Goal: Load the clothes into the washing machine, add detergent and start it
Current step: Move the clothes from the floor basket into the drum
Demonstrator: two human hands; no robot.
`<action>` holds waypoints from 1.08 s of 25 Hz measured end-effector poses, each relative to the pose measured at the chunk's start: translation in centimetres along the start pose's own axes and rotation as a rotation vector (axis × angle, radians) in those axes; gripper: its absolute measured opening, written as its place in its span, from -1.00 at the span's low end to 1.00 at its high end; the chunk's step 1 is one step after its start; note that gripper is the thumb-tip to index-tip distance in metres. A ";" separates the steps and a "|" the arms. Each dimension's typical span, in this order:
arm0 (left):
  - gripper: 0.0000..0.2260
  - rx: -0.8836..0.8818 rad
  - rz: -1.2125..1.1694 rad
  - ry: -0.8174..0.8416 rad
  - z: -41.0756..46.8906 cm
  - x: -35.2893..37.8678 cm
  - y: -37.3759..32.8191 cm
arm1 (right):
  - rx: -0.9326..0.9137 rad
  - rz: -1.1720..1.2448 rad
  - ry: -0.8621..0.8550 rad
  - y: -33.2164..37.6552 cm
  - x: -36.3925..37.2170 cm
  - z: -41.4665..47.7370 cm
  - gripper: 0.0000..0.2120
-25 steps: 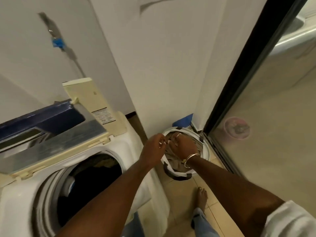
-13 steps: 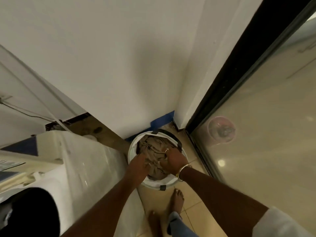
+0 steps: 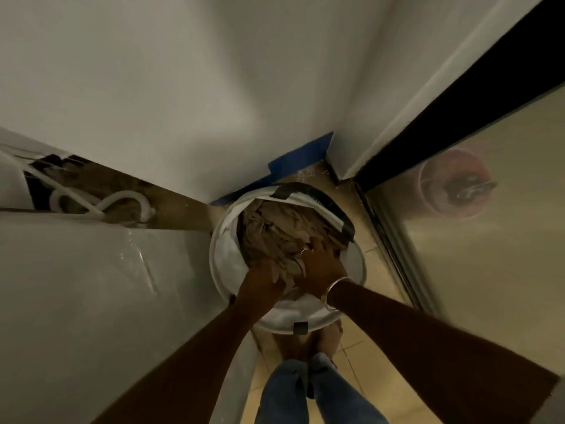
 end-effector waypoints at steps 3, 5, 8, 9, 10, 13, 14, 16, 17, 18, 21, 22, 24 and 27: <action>-0.21 0.055 -0.103 -0.006 4.5 2.0 3.7 | -0.006 -0.098 0.002 -1.6 3.0 4.8 -0.11; 0.01 0.085 -0.064 -0.038 7.8 2.7 6.3 | -0.009 -0.178 -0.045 -2.9 4.9 8.3 0.03; 0.14 0.045 0.164 -0.058 12.9 3.7 8.3 | 0.010 -0.257 -0.008 -5.3 8.2 13.5 0.26; 0.18 0.032 0.273 -0.066 14.5 4.2 8.8 | -0.001 -0.264 0.026 -5.8 9.1 14.7 0.30; 0.23 0.018 0.351 -0.067 16.1 5.0 9.3 | -0.007 -0.282 0.056 -6.4 10.1 15.6 0.32; 0.28 -0.013 0.424 -0.098 19.8 8.0 11.2 | 0.034 -0.293 0.152 -7.9 13.2 18.1 0.30; 0.25 -0.008 0.416 -0.116 20.8 8.9 11.9 | 0.043 -0.302 0.178 -8.2 13.9 18.8 0.24; 0.12 -0.019 0.446 -0.122 21.7 9.8 12.7 | 0.029 -0.366 0.159 -8.7 14.9 19.8 0.03; 0.05 -0.009 0.489 -0.148 21.9 9.8 13.0 | 0.000 -0.387 0.101 -8.6 15.0 20.0 -0.11; -0.04 0.043 0.487 -0.197 21.9 9.6 13.0 | -0.025 -0.379 0.068 -8.7 15.2 20.4 -0.26; -0.23 0.251 0.274 -0.218 21.6 8.8 13.0 | -0.043 -0.284 0.034 -8.7 14.8 20.6 -0.57; -0.32 0.269 0.248 -0.222 21.6 8.4 13.4 | -0.046 -0.292 0.016 -8.4 14.0 20.1 -0.59; -0.47 0.223 0.224 -0.228 20.2 6.2 12.3 | -0.078 -0.328 0.017 -7.2 11.5 17.9 -0.57; -0.61 0.267 0.174 -0.273 15.4 2.9 9.3 | -0.092 -0.330 0.012 -4.4 6.6 12.9 -0.50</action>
Point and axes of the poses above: each hand's wrist, its own z-axis towards the middle knuckle, its own x-axis out of the palm, y = z × x, the point moved 1 cm from there along z, towards the middle knuckle, and after that the axes turned 2 degrees about -z, right-handed, at the moved point
